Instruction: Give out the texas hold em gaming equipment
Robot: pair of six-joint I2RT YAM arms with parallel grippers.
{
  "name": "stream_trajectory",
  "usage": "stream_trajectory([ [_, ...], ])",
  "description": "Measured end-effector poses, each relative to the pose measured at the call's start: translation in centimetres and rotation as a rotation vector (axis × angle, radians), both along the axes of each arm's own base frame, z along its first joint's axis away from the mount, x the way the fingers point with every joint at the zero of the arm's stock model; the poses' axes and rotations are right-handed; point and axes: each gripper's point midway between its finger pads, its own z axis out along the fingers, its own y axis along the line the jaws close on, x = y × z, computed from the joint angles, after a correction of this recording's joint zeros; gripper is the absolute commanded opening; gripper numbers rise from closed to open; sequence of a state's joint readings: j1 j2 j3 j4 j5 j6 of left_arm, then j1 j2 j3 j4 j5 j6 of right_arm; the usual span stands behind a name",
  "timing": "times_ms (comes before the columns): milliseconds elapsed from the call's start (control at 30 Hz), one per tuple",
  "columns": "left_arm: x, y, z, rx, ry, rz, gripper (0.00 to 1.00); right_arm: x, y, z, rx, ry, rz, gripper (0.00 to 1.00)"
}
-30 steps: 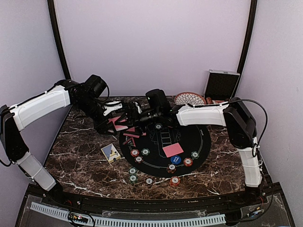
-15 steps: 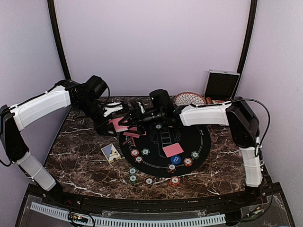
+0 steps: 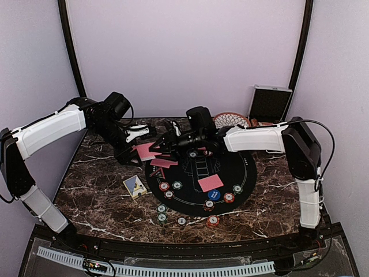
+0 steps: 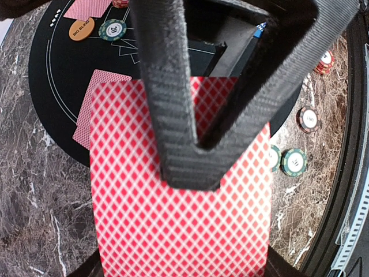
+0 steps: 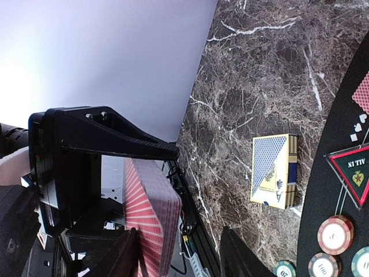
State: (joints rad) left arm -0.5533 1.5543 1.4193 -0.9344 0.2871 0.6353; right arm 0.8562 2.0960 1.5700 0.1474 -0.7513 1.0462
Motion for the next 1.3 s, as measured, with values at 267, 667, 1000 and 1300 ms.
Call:
stream_trajectory([
  [267, 0.0, 0.0, 0.0, -0.001, -0.001, 0.0, 0.0, -0.3, -0.5, 0.8, -0.001, 0.018, -0.01, 0.25],
  [667, 0.0, 0.0, 0.0, 0.001, 0.0, 0.0, 0.0, -0.5, -0.9, 1.7, 0.006, 0.039, -0.015, 0.04],
  [1000, 0.2, 0.0, 0.0, 0.002, -0.01, 0.003, 0.0, -0.2, -1.7, 2.8, 0.012, 0.036, -0.026, 0.0],
  [1300, 0.3, 0.0, 0.0, 0.003, -0.016, 0.004, 0.0, 0.4, -4.5, 3.5, -0.001, 0.032, -0.059, 0.0],
])
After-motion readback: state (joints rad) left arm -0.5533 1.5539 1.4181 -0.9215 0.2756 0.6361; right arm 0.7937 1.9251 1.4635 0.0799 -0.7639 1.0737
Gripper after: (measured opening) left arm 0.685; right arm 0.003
